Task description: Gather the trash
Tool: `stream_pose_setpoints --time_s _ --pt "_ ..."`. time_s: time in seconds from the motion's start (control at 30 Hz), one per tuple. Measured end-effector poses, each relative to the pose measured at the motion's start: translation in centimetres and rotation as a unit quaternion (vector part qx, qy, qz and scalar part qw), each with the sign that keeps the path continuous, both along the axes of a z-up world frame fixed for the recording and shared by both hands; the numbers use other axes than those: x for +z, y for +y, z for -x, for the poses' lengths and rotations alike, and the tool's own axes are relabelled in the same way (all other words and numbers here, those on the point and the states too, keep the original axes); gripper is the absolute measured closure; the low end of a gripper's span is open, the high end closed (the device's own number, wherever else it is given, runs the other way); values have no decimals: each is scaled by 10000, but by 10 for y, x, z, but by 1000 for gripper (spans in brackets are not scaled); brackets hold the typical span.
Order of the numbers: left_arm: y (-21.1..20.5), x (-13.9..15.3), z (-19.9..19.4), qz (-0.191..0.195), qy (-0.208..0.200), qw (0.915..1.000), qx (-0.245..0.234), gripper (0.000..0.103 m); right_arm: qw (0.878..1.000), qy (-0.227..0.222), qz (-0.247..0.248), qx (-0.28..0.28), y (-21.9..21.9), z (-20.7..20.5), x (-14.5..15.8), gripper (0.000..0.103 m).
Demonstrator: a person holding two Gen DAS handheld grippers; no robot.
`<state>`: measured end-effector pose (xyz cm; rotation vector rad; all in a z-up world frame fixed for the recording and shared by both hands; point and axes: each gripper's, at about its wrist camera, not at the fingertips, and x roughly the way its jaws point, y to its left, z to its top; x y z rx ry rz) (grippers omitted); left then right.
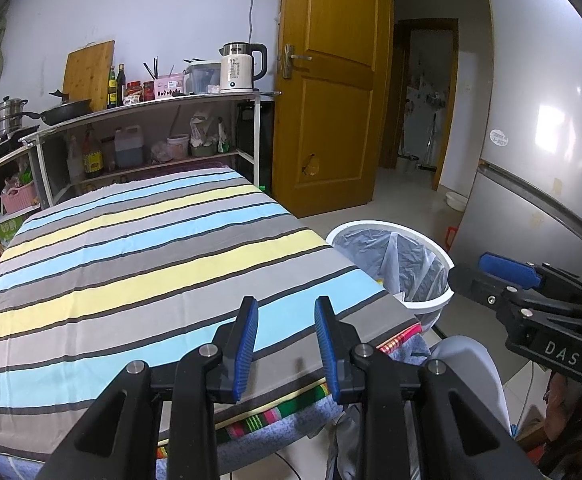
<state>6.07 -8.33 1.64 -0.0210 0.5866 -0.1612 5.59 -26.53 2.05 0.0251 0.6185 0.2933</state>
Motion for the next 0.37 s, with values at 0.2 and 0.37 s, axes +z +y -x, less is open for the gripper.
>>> stream_pose_setpoints --time_s 0.2,0.37 --pt "1 0 1 70 -10 10000 -20 74 10000 5 -2 2 -1 -2 -1 49" --pt "1 0 1 91 -10 10000 -7 74 10000 5 -5 0 -1 -2 -2 49"
